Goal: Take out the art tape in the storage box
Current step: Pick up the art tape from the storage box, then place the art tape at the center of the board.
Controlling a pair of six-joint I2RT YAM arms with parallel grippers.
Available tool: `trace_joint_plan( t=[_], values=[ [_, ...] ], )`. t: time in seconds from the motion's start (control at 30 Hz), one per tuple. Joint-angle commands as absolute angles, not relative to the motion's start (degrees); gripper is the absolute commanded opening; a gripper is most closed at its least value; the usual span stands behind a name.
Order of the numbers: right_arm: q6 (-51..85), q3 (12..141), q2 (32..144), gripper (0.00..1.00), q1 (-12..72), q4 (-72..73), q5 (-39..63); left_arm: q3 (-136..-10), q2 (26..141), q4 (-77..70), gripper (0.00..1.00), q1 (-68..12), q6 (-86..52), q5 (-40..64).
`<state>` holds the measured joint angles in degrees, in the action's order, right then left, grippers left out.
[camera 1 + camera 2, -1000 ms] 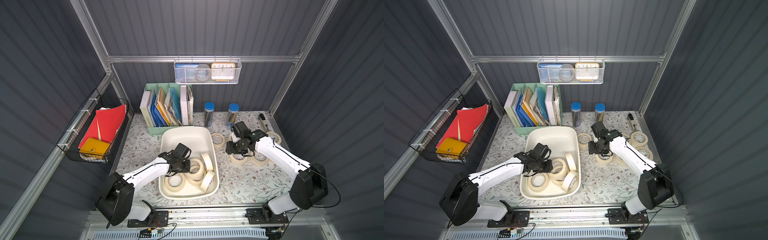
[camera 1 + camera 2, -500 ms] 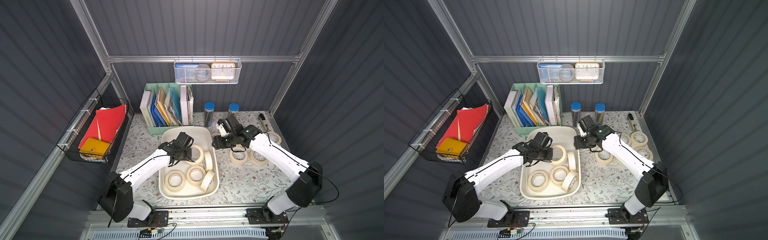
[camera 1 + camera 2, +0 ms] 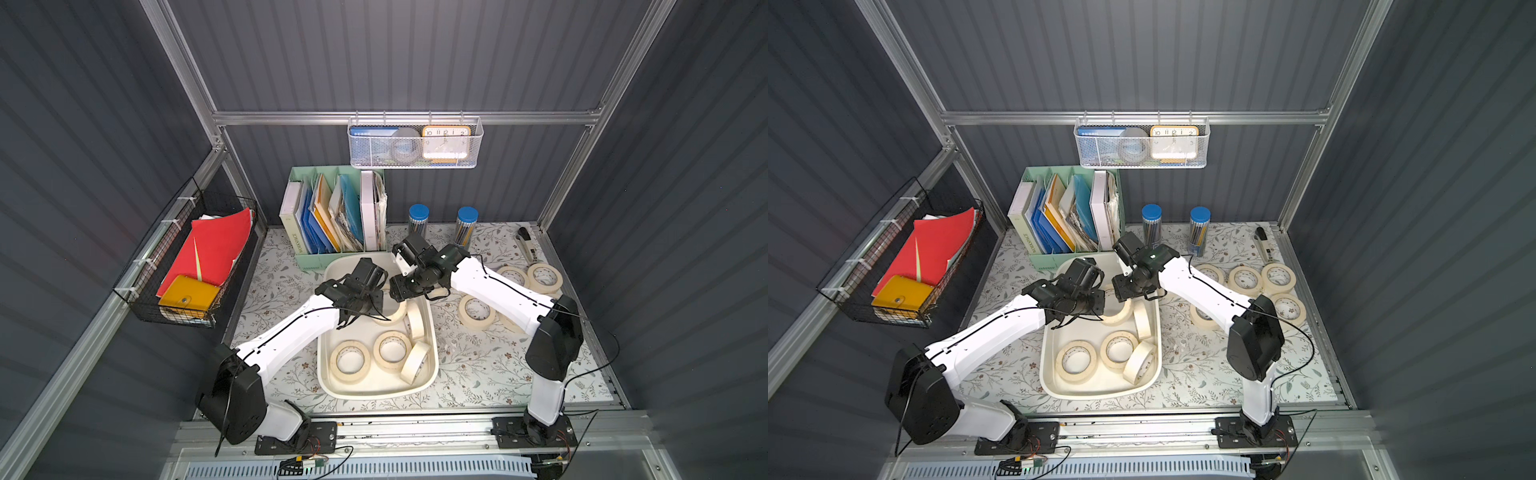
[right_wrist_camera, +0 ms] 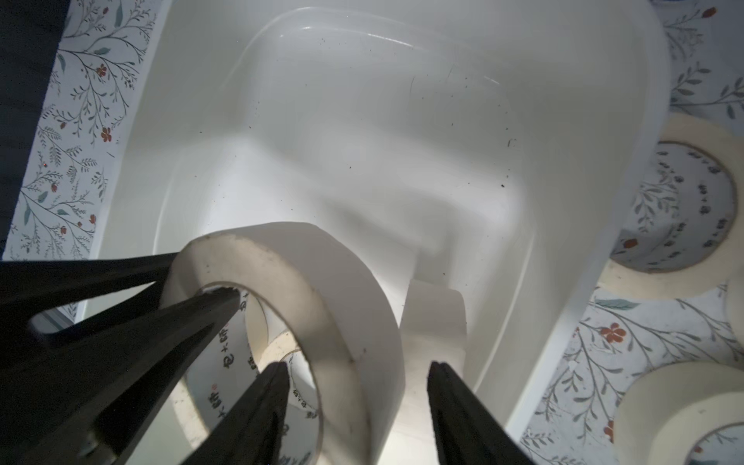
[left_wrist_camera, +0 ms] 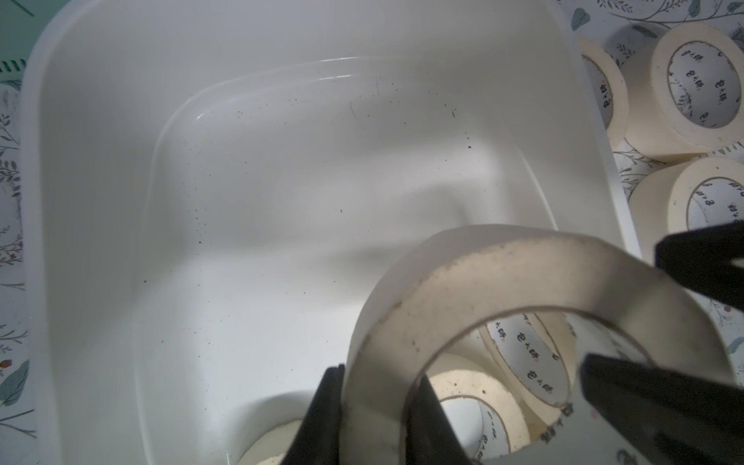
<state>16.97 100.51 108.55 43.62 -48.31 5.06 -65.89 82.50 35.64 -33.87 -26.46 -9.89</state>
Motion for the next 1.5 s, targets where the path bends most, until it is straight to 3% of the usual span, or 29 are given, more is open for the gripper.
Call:
trace_joint_plan(
  t=[0.0,0.1,0.2,0.23,0.3,0.4,0.47,0.9,1.2,1.47],
  values=[
    [16.8,102.1,108.7,0.56,44.0,-49.8,4.6,-67.5,79.3,34.8,0.07,-33.9,-26.4,-10.6],
    [17.1,101.9,108.3,0.41,44.1,-49.6,3.5,-67.2,79.0,34.7,0.11,-33.9,-26.5,-10.8],
    [17.4,102.0,107.8,0.21,44.0,-49.5,2.2,-66.5,78.5,33.7,0.25,-33.9,-26.6,-10.6],
    [17.5,102.0,107.5,0.15,44.0,-49.6,1.3,-66.2,78.0,33.0,0.31,-33.9,-26.6,-10.4],
    [18.1,102.1,107.1,0.03,43.9,-49.6,-1.7,-65.0,75.8,30.6,0.53,-33.9,-26.2,-10.1],
    [19.3,102.2,106.0,0.0,42.5,-49.7,-4.4,-63.7,72.6,28.2,0.72,-33.9,-26.0,-11.4],
    [20.1,102.0,104.9,0.0,40.8,-49.7,-5.2,-64.0,72.2,28.8,0.79,-33.9,-26.1,-12.4],
    [18.6,83.5,92.8,0.0,26.1,-53.8,-16.0,-61.0,73.0,26.8,0.83,-33.9,-26.7,-10.4],
    [16.9,76.8,97.4,0.0,27.2,-52.7,-6.1,-60.8,76.0,24.8,0.83,-33.9,-26.5,-7.9],
    [17.4,80.5,102.5,0.0,32.9,-49.4,0.7,-60.8,76.1,24.8,0.83,-33.9,-27.3,-8.3]
  ],
)
